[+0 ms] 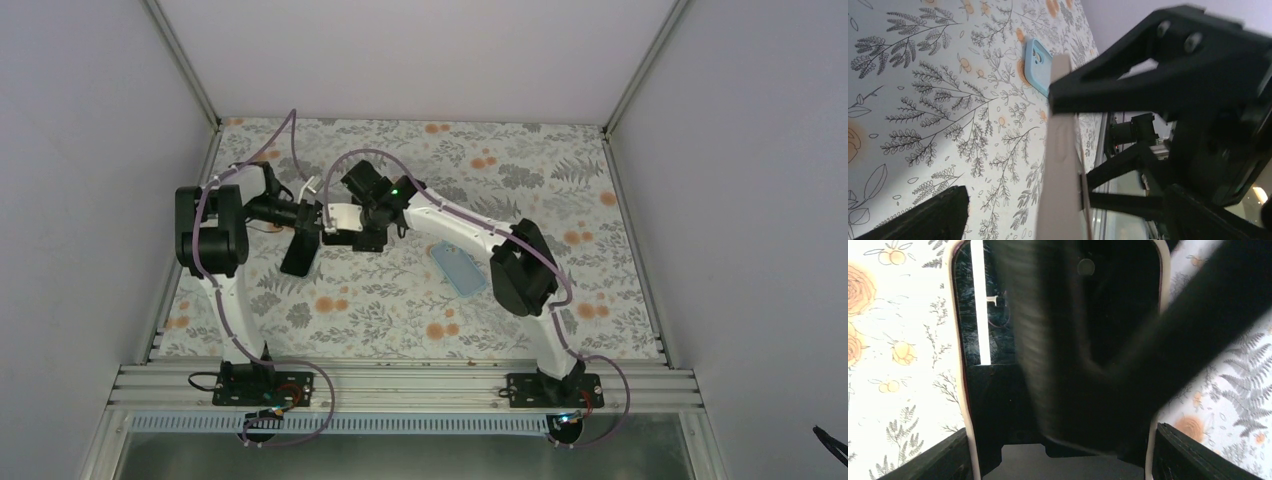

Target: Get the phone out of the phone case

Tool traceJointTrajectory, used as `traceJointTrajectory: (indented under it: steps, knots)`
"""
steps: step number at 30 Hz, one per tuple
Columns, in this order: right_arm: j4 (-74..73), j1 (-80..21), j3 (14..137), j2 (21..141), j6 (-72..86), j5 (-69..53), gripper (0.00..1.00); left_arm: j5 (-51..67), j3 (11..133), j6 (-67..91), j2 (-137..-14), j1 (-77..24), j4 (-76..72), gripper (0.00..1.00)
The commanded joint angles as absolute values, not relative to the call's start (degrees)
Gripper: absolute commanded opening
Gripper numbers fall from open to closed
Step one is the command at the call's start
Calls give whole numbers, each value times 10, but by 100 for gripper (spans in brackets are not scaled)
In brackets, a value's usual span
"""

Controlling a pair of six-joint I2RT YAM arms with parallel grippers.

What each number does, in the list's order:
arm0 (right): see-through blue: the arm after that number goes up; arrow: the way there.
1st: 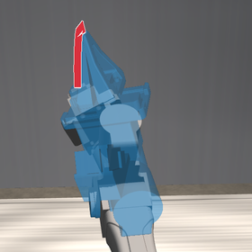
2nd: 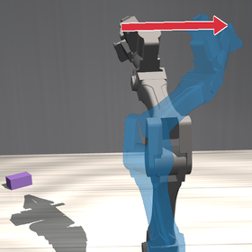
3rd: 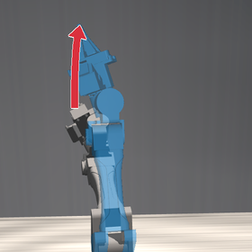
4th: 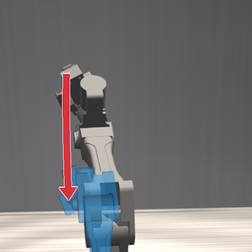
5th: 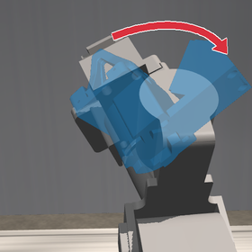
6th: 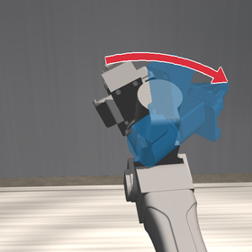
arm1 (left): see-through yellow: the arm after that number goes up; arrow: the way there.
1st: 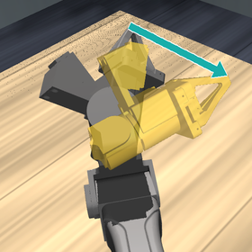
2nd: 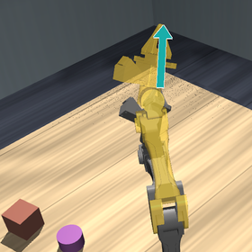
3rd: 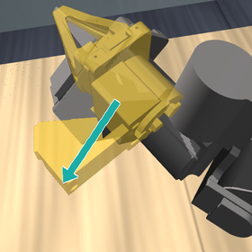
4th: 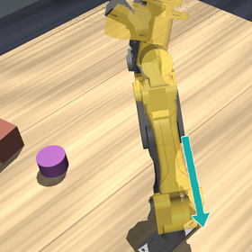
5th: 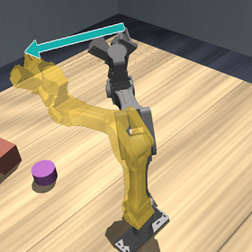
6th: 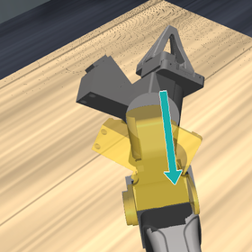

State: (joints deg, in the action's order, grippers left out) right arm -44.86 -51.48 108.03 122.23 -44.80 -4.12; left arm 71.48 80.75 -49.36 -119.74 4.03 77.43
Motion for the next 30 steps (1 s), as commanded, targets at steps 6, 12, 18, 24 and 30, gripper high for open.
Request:
traceJointTrajectory:
  steps: [6, 12, 18, 24, 30]
  knots:
    - [-402, -526, 1083, 1225, -418, -12, 69, 713, 809, -496, -1168, 42, 778, 42]
    - [-390, -525, 1072, 1217, -410, 1, 69, 711, 803, -498, -1160, 42, 778, 28]
    - [-385, -525, 1071, 1214, -410, 7, 69, 710, 800, -496, -1155, 43, 778, 31]
    - [-378, -525, 1064, 1204, -412, 15, 69, 697, 802, -496, -1144, 41, 778, 10]
    - [-378, -525, 1046, 1188, -410, 10, 78, 690, 812, -498, -1139, 36, 778, 2]
